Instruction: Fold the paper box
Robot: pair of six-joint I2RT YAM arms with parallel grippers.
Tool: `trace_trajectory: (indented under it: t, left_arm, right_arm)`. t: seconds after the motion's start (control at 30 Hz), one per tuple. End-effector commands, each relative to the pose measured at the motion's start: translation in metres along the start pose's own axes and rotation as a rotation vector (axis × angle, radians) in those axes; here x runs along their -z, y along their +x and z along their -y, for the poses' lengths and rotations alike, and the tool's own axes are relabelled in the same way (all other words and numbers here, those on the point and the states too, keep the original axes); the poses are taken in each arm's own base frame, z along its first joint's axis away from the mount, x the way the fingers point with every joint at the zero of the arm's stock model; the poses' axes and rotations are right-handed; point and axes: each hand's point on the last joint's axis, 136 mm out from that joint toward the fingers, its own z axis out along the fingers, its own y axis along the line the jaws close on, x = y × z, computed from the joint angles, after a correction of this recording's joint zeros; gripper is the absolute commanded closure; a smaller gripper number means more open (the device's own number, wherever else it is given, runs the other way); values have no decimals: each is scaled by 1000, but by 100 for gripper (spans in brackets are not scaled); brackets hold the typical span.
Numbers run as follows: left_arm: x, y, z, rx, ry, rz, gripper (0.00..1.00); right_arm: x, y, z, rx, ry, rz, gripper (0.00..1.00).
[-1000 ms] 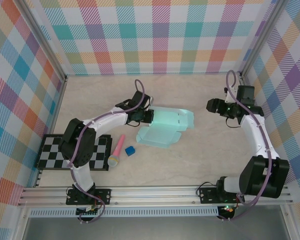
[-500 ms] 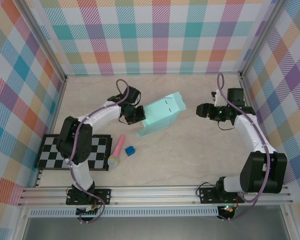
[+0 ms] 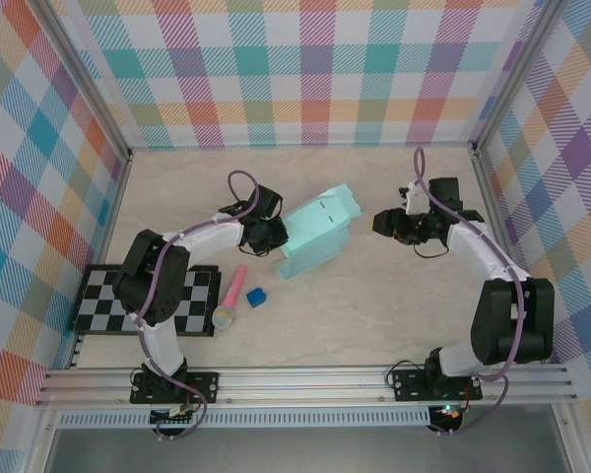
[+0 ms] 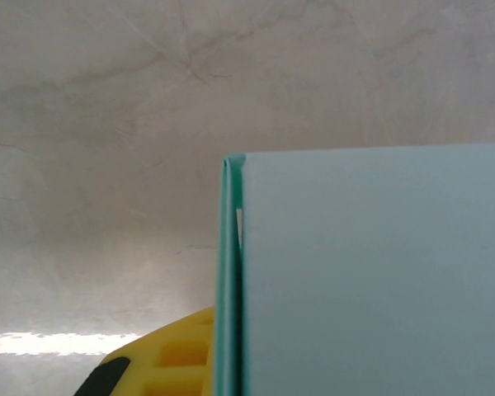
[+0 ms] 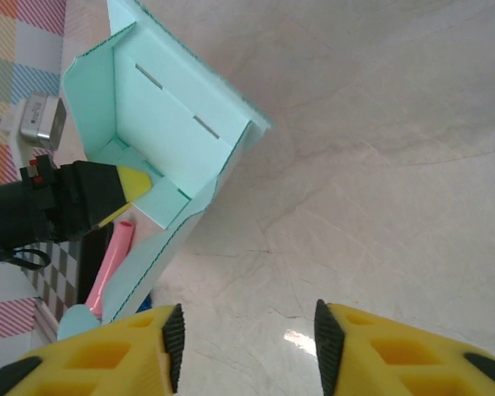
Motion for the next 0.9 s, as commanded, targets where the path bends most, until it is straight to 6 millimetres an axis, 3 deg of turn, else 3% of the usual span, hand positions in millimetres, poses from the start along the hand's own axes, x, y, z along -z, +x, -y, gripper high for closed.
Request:
trace_trajectory:
  t: [0.0, 0.13, 0.2, 0.4, 0.67, 0.87]
  left_arm:
    - [3, 5, 15, 16, 78, -23, 100]
    - [5, 5, 21, -3, 97, -30, 100]
    - [4, 6, 23, 3, 106, -41, 100]
    - [5, 8, 29, 16, 133, -58, 100]
    - [10, 9, 34, 15, 153, -65, 100]
    - [9, 12, 35, 12, 157, -77, 100]
  right_arm:
    - [-5, -9, -23, -39, -131, 8, 53]
    - [-13, -21, -47, 17, -148, 43, 40]
    - [-17, -25, -49, 24, -122, 43, 36]
    - [-26, -34, -42, 26, -69, 44, 35]
    - [-42, -24, -51, 74, -68, -1, 35]
    - [-48, -28, -52, 133, -38, -2, 35]
